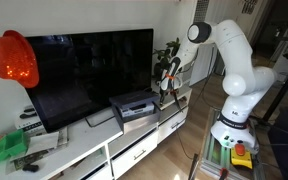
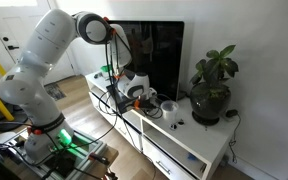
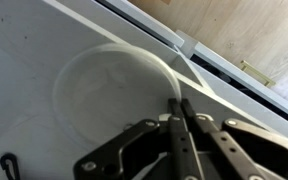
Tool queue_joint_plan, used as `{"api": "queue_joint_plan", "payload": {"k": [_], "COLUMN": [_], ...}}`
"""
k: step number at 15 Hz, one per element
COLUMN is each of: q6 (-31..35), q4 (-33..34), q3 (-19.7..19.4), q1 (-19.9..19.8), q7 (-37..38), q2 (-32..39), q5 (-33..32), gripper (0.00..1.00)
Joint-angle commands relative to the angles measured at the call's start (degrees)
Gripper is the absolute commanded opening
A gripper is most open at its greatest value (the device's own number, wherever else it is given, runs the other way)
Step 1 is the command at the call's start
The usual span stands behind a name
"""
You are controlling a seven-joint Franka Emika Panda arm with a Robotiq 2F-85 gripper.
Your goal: Lift the lid from the Tv stand and put it on the cup
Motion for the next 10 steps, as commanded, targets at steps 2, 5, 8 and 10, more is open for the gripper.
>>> {"api": "queue_joint_plan", "payload": {"k": [2, 5, 8, 10], "q6": [-2.36, -5.10, -5.34, -5.21], "q4": [-6.07, -10.18, -13.67, -14.21], "q3": [-4.08, -6.58, -11.66, -14.61], "q1": [5.52, 9.04, 14.22, 16.49], "q7": [2.87, 3.64, 6.61, 9.93], "q2": [-8.47, -14.72, -20.85, -23.69], "q5": [-1.84, -1.82, -2.66, -2.81], "gripper": [0.01, 0.01, 0.02, 0.02]}}
